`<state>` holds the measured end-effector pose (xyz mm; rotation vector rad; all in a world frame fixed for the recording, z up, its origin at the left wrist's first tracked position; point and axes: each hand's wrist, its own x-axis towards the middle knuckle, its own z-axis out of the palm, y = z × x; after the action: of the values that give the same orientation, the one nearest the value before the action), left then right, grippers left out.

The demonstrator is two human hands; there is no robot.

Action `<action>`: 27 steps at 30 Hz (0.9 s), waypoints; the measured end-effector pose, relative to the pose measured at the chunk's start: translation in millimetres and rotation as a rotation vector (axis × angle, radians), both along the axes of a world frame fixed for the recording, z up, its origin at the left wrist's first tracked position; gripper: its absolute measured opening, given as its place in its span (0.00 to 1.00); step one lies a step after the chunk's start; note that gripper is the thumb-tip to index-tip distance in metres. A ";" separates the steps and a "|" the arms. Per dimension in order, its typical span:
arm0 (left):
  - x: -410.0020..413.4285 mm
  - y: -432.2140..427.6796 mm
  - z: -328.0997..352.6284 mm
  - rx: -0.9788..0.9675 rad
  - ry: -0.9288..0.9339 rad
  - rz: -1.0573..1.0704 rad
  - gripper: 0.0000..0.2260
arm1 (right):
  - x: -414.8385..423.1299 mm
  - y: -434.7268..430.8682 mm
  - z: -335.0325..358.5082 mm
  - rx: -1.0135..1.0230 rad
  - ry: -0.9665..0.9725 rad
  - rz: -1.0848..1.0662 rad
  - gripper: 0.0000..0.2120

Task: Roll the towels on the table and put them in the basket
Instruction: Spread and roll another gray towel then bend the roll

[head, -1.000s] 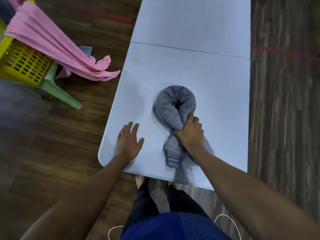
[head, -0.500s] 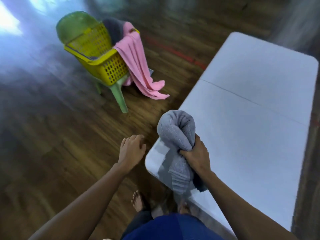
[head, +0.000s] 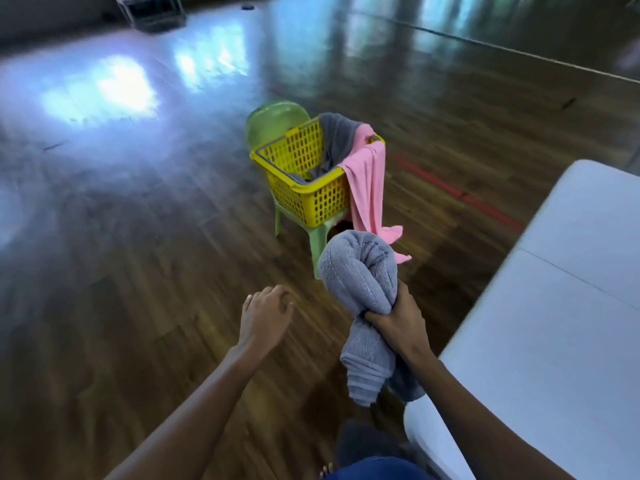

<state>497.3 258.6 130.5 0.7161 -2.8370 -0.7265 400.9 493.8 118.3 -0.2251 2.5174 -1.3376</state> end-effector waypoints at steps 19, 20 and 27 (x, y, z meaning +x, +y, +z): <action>-302.4 -253.8 -11.1 -0.067 -0.081 -0.116 0.12 | -268.4 -248.9 -1.5 -0.122 0.065 -0.129 0.28; -321.2 -267.9 -11.7 -0.064 -0.090 -0.126 0.12 | -286.3 -263.9 -0.5 -0.113 0.062 -0.134 0.29; -443.4 -359.5 -24.8 -0.022 -0.141 -0.186 0.11 | -416.0 -360.4 -11.3 -0.038 0.016 -0.127 0.32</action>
<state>53.9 -100.9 105.7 0.5240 -3.0662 -0.6941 -15.1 133.4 106.9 -0.0850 2.5595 -1.4380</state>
